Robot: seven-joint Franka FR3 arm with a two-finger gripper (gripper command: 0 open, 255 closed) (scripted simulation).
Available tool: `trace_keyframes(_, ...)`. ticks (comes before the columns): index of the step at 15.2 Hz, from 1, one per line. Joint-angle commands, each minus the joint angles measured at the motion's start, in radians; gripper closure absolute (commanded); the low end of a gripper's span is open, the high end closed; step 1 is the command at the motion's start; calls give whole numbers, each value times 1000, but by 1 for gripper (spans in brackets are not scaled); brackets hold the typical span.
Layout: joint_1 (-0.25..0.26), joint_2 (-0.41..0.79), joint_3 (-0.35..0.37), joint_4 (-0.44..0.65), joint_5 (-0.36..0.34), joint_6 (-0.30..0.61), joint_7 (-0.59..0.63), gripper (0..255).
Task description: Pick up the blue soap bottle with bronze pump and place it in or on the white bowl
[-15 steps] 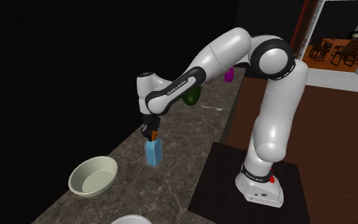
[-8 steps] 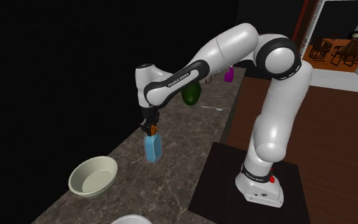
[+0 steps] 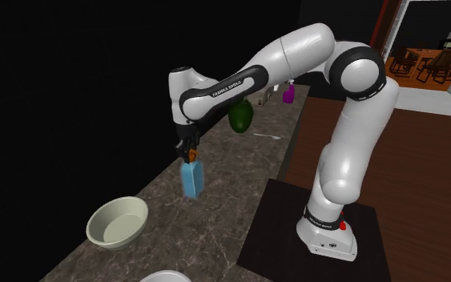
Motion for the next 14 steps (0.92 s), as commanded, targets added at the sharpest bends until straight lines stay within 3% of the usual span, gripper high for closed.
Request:
trace_keyframes(1, 0, -10, 0, 16, 1, -26, 0, 255)
trace_keyframes(14, 10, -50, 11, 132, 7, -182, 19, 255)
